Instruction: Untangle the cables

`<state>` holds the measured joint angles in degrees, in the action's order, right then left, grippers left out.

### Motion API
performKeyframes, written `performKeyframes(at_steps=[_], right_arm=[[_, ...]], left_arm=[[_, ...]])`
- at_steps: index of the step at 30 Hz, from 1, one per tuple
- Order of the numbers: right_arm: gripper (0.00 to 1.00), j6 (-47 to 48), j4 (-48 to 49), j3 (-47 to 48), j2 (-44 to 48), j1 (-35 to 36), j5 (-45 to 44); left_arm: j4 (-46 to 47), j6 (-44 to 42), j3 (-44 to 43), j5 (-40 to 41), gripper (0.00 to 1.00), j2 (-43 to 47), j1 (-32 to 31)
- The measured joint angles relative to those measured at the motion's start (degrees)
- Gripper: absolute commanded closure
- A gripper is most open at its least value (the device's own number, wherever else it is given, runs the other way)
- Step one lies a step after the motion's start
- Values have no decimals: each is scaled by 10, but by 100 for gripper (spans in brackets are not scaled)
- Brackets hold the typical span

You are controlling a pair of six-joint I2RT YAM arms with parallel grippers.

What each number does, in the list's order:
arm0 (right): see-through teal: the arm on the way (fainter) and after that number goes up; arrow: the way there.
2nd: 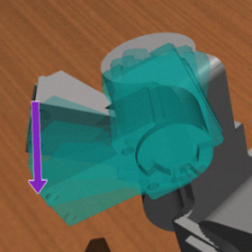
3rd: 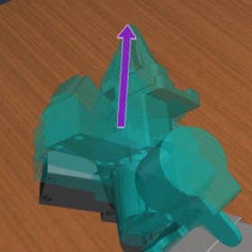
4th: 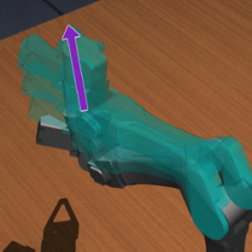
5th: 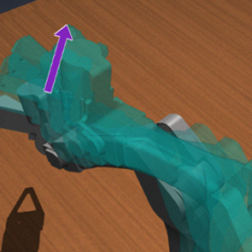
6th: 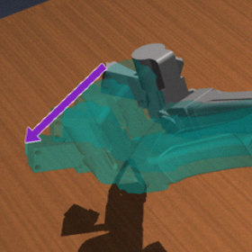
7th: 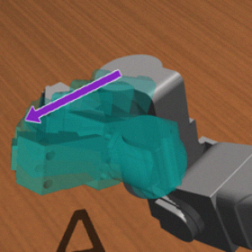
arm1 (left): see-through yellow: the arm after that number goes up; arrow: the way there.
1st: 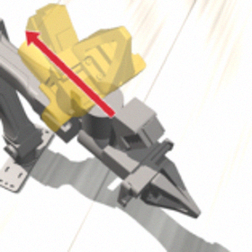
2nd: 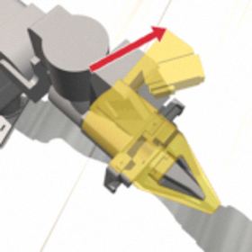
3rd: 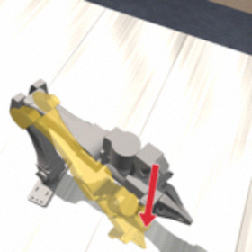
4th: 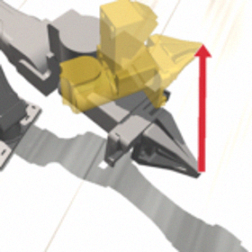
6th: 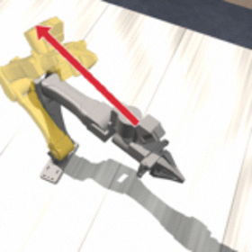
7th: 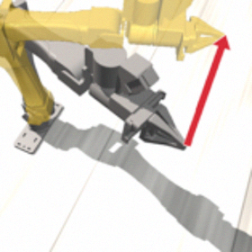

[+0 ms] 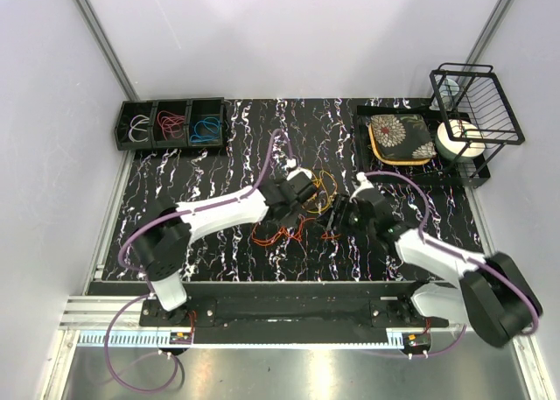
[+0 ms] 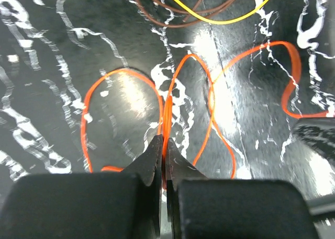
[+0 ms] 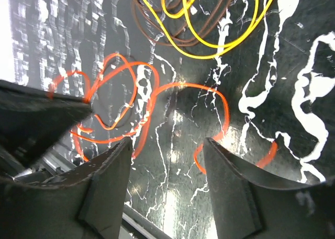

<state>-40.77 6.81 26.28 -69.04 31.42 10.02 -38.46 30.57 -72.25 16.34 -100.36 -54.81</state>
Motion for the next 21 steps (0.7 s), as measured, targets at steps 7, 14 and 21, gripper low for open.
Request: performKeyframes(at_steps=[7, 14, 21], right_arm=[[33, -15, 46, -83, 140, -10, -34], [26, -41, 55, -129, 233, -17, -78], [25, -48, 61, -132, 206, -18, -89]], left_arm=[[-75, -11, -37, -2, 100, 85, 29], [-126, -25, -57, -15, 100, 181, 112], [-152, -46, -108, -26, 100, 226, 212]])
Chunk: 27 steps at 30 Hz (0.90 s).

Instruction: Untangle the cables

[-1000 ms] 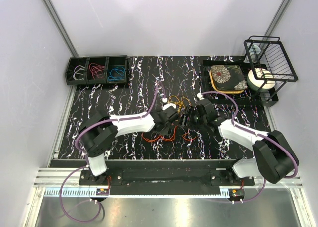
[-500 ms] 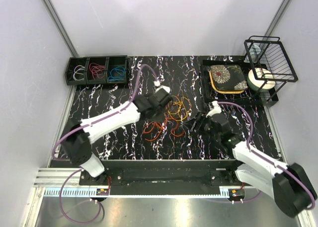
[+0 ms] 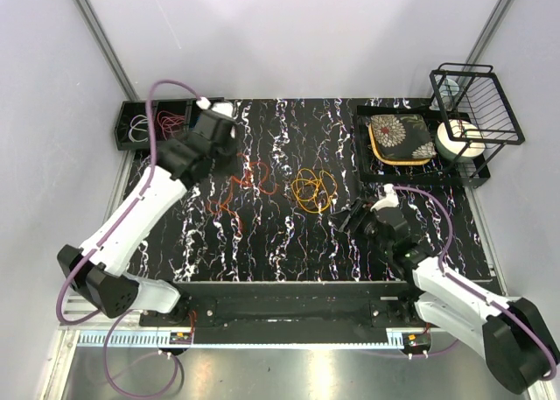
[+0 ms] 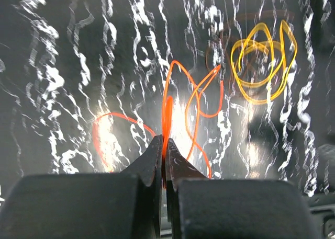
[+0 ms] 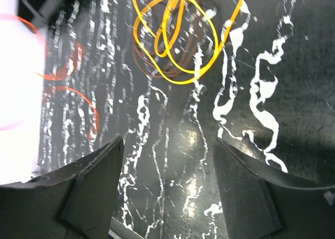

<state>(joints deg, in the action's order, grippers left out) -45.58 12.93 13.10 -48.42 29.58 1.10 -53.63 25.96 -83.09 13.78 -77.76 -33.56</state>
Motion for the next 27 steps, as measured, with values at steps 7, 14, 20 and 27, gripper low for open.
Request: performKeyframes(at_steps=[7, 14, 20, 27], right_arm=[[26, 0, 10, 1, -42, 0, 11], [26, 2, 24, 3, -48, 0, 20], [26, 4, 36, 6, -67, 0, 31], [27, 8, 44, 15, -90, -6, 46]], left_arm=[[-8, -23, -116, -8, 100, -17, 76], [-10, -40, -248, -24, 100, -94, 147], [-12, -53, -373, -44, 100, -181, 197], [24, -71, -474, -66, 100, -244, 250]])
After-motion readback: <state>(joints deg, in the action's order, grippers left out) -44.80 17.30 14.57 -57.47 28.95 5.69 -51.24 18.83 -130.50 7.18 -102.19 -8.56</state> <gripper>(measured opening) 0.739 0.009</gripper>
